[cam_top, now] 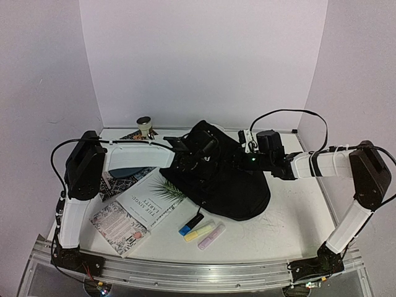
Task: Pack the student bag
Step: Pick up the lower front pocket of the student bag.
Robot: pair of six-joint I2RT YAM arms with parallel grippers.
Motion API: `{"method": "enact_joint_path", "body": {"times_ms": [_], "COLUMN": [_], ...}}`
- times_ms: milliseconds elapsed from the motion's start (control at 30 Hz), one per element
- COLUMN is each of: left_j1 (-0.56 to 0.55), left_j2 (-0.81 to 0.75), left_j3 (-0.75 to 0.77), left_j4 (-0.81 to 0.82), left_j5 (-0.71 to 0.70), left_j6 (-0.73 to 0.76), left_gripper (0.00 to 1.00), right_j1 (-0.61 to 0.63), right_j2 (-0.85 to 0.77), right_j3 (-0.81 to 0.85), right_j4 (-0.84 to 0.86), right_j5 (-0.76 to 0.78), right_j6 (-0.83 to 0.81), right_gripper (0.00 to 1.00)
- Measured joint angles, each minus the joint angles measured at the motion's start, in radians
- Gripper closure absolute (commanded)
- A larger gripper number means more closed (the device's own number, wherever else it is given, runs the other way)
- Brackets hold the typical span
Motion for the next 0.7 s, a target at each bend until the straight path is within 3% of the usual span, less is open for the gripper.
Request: {"method": "enact_joint_path", "body": {"times_ms": [300, 700], "left_j1": [-0.006, -0.002], "left_j2": [0.0, -0.086], "left_j3": [0.016, 0.018], "left_j4": [-0.033, -0.056], "left_j5": [-0.079, -0.022], "left_j6": [-0.002, -0.037], "left_gripper": [1.0, 1.0], "right_j1": [0.001, 0.009], "right_j2": [0.0, 0.0], "right_j3": [0.0, 0.001], "right_j4": [-0.024, -0.105], "right_j5": [0.041, 0.144], "right_j6": [-0.018, -0.011], "right_gripper": [1.0, 1.0]}}
